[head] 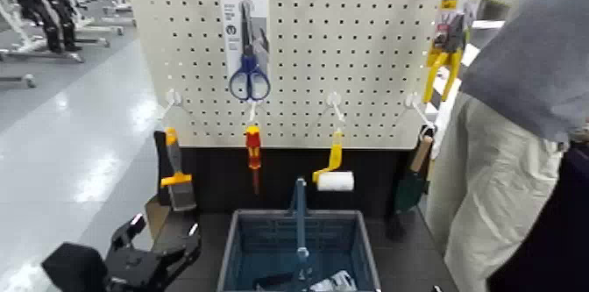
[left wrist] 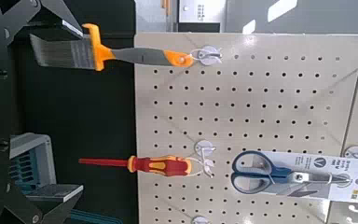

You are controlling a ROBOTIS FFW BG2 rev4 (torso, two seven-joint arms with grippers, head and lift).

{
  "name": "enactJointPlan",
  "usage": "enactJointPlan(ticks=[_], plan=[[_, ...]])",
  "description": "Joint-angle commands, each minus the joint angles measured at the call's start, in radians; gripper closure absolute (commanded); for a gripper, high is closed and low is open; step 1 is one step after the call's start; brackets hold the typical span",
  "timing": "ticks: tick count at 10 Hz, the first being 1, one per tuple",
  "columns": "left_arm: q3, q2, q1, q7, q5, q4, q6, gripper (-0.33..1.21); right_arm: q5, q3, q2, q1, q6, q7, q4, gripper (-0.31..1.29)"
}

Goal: Put the blue scissors into the crate.

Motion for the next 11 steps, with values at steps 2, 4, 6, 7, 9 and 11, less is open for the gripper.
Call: enactJointPlan(ticks=[2, 4, 6, 7, 9, 11], plan=[[0.041, 0.025, -0.124, -0.116, 0.039, -0.004, 0.129, 0.13, -0.006, 0.001, 0.001, -0.005, 0.003, 0.007, 0.004, 0.18], [0.061, 0.042, -0.186, -0.162, 0.049, 0.001, 0.161, 0.11, -0.009, 0.002, 0.0, -0.007, 0.003, 0.01, 0.006, 0.18], [0.081, 0.072, -0.259, -0.226, 0.082, 0.011, 0.199, 0.12, -0.012, 0.005, -0.002, -0.014, 0.006, 0.014, 0.007, 0.18], [0.085, 0.094, -0.298, -0.26, 0.112, 0.027, 0.221, 0.12, -0.013, 0.007, -0.002, -0.018, 0.007, 0.017, 0.007, 0.18], [0.087, 0.12, -0.37, -0.31, 0.164, 0.063, 0.241, 0.12, -0.017, 0.009, -0.002, -0.022, 0.012, 0.02, 0.009, 0.18], [0.078, 0.152, -0.448, -0.378, 0.187, 0.096, 0.287, 0.11, -0.018, 0.01, 0.0, -0.025, 0.016, 0.024, 0.009, 0.18]])
